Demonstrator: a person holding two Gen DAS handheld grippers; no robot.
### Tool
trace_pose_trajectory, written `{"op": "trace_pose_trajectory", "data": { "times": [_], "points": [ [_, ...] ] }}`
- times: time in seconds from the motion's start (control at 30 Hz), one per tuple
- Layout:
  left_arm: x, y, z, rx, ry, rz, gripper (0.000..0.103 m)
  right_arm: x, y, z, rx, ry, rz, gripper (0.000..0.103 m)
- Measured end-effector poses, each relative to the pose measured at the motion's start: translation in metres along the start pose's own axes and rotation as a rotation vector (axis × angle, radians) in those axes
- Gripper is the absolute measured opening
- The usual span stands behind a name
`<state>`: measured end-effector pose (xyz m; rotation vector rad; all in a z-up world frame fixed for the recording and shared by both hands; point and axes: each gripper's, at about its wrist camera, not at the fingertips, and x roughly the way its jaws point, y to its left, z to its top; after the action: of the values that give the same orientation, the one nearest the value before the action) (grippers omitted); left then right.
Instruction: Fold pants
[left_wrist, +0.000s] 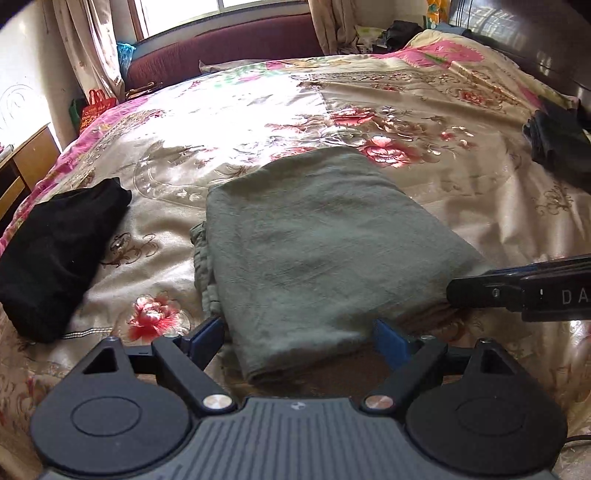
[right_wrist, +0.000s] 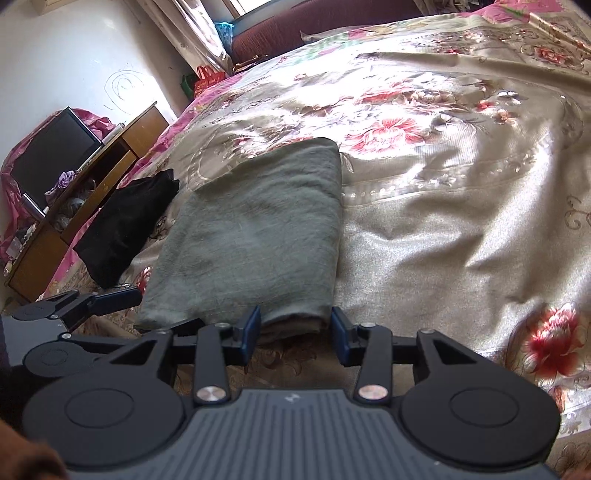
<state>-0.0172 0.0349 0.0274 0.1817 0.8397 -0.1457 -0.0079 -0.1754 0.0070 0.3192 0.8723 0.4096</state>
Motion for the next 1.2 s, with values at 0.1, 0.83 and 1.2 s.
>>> {"op": "trace_pose_trajectory", "data": {
  "times": [0.1, 0.83, 1.2],
  "points": [
    [-0.003, -0.005, -0.001, -0.002, -0.007, -0.007, 0.101, -0.001, 0.002, -0.003, -0.004, -0.001, -0.007, 0.043],
    [0.002, -0.013, -0.012, -0.013, 0.009, 0.011, 0.103, 0.0, 0.008, -0.013, -0.045, -0.002, -0.013, 0.046],
    [0.001, -0.015, -0.014, -0.009, 0.006, 0.017, 0.103, 0.0, 0.009, -0.014, -0.047, 0.0, -0.012, 0.047]
  ]
}}
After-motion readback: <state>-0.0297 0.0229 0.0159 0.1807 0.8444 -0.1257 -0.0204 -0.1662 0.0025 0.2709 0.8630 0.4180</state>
